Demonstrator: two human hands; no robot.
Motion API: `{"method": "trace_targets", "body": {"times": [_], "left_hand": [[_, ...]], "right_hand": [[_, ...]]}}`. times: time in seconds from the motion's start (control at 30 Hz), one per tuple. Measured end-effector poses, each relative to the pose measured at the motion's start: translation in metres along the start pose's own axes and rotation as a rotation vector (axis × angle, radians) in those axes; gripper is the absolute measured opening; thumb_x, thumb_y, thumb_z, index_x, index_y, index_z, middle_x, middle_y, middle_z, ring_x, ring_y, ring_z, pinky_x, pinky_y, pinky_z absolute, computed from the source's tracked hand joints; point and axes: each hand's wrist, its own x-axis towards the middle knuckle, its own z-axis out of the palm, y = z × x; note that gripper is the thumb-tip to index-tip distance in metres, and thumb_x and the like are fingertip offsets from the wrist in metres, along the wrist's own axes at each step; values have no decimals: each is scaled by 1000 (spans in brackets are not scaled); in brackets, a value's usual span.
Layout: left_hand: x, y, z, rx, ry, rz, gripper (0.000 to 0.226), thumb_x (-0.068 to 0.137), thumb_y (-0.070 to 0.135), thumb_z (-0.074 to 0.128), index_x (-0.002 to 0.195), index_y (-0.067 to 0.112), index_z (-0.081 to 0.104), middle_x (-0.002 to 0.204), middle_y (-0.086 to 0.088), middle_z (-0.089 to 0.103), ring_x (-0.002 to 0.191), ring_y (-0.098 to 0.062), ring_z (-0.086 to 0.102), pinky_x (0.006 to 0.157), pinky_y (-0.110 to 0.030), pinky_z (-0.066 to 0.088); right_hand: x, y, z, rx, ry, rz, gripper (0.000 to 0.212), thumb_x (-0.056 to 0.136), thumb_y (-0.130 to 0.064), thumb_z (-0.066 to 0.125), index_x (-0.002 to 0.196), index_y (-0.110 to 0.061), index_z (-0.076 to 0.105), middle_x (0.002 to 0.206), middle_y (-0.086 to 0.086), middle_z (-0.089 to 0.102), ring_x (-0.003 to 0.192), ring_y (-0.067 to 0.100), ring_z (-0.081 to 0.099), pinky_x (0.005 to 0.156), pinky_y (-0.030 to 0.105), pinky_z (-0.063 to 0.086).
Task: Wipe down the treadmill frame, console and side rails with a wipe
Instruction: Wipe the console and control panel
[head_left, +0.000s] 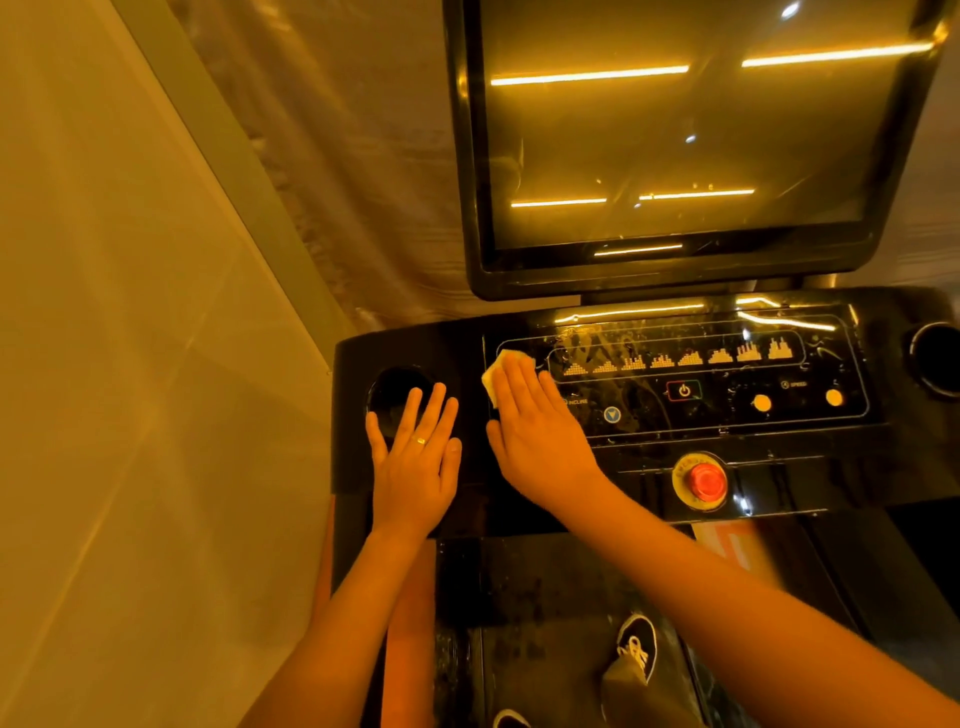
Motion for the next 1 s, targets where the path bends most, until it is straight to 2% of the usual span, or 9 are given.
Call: {"method": "trace_targets", "body": {"times": [0.1,0.2,0.37,0.47,0.6,0.7,0.87,1.0], "left_hand": [[0,-1,0,0,0,-4,48,104,36,36,150,22,45,159,6,31,153,-12,11,121,-58,-5],[0,1,-3,1,-24,-12,49,104,37,35,150,21,45,159,7,30,153,-12,10,121,-60,-3],[1,0,-2,-16,-25,-8,50,104,38,35,150,22,45,160,7,32,154,-10,6,120,-62,-3],[1,-4,-2,-22,-28,12,49,104,39,34,151,25,42,160,7,33,154,-11,8,120,-61,-6],[-1,-4,0,-24,-14,43,48,104,39,34,150,26,45,159,7,37,154,-15,14,120,-64,-4],[-2,-3,0,-33,-11,44,48,104,39,35,149,26,46,158,7,39,154,-15,16,120,-64,-3],[-1,-4,0,-38,-16,36,47,105,39,36,149,26,47,158,8,39,153,-14,18,120,-65,1],[-1,-6,0,-43,-1,37,46,104,38,39,147,25,50,156,8,42,152,-14,22,120,-64,2]], "right_hand": [[-31,-10,15,-5,-16,-7,65,103,-37,23,157,-2,13,164,20,7,153,32,5,124,46,9],[-12,-12,11,7,3,15,64,103,-37,23,157,-2,16,164,20,11,153,32,8,124,47,14],[17,-3,2,11,0,31,65,104,-33,29,158,-2,9,165,19,6,154,31,4,125,47,12],[-19,-7,15,30,9,46,65,104,-35,25,158,-3,7,165,18,1,153,31,0,125,46,9],[-78,-22,31,17,-18,40,68,104,-39,31,158,-4,7,166,17,-1,154,31,-2,124,44,5],[-78,-27,32,-6,-4,57,70,104,-42,29,158,-4,6,165,17,-2,153,30,-4,124,43,1],[-34,-21,15,-6,47,109,67,103,-42,23,157,-3,16,164,18,14,153,30,9,124,43,4],[-36,-15,11,12,108,89,53,103,-33,39,148,-5,39,154,14,39,145,29,35,122,45,23]]}}
